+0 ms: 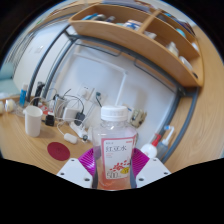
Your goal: Pour water
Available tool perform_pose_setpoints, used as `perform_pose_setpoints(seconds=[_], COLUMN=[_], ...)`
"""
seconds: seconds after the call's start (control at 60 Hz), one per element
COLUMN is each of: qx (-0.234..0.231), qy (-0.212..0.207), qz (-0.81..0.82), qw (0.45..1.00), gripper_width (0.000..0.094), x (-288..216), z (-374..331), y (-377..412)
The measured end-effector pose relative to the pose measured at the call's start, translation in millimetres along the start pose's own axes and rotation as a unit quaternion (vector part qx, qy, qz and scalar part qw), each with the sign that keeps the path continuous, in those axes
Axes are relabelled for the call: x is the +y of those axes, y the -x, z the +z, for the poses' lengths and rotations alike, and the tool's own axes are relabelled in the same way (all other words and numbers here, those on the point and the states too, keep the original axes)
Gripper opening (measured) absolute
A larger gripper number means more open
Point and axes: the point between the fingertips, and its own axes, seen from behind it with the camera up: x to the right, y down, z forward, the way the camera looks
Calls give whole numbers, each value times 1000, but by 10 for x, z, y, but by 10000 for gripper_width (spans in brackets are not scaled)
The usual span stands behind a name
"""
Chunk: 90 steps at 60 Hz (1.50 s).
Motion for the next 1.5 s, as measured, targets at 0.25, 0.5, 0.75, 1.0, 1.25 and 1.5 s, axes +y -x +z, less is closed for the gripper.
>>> perform_pose_setpoints(seconds=[0.25,0.5,0.75,1.0,1.25,1.5], qx=[8,9,56,74,78,-18], qy=[-45,-63,-97,-103,-98,-72], qz=[-345,-553,-714,-774,-751,-481], qw=[937,830,691,620,648,874], gripper_width=[443,458,457,456,460,458], x=[-763,-1118,-1455,-1431,-1429,-1289], z=[310,621,664,662,661,545], y=[460,1112,1524,1710,1633,1536])
